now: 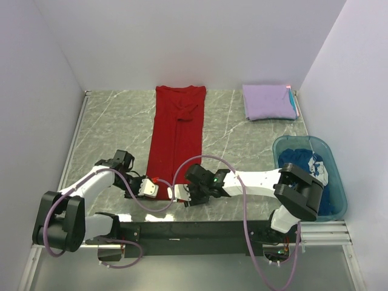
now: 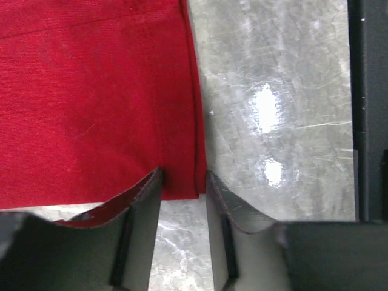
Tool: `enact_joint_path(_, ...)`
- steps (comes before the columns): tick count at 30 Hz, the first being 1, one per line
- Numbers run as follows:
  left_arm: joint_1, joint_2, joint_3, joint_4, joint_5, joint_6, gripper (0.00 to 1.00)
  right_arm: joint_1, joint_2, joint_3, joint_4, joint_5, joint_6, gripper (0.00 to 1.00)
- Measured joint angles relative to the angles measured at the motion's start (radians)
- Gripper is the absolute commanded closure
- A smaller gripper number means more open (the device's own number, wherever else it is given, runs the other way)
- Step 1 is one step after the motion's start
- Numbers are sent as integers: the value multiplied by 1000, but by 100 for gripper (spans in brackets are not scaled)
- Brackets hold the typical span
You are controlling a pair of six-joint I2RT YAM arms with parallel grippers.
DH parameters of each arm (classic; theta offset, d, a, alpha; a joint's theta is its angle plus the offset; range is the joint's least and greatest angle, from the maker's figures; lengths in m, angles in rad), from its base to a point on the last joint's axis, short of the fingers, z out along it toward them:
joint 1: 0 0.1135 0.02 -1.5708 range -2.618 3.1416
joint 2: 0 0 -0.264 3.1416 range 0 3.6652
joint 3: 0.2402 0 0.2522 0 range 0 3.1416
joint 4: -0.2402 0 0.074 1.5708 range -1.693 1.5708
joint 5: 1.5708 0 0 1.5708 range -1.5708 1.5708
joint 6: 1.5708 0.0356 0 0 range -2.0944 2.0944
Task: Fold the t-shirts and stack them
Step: Fold the tshirt
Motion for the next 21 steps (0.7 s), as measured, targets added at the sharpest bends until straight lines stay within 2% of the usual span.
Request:
enact_joint_path(1,0,5,3,1,-1,0,66,1,5,4,-4,0,-6,62)
enact_joint_path(2,-2,12,8,2,-2,1,74,2,9,8,-8,6,-11,67)
enact_joint_path(3,-3,21,14,6,-5,5,78,3,14,14,-13,6,-15,79)
enact_joint_path(5,-5,34,26,8,-11,11,87,5,28,27,-18,17,-18,98)
enact_joint_path(8,-6,35,36,-7,-16,17,99,4,32,39,-27,25,2,100)
enact_joint_path(21,-6,-99,149,-269,53,71,100,7,-122,55,-119,-10,148,100)
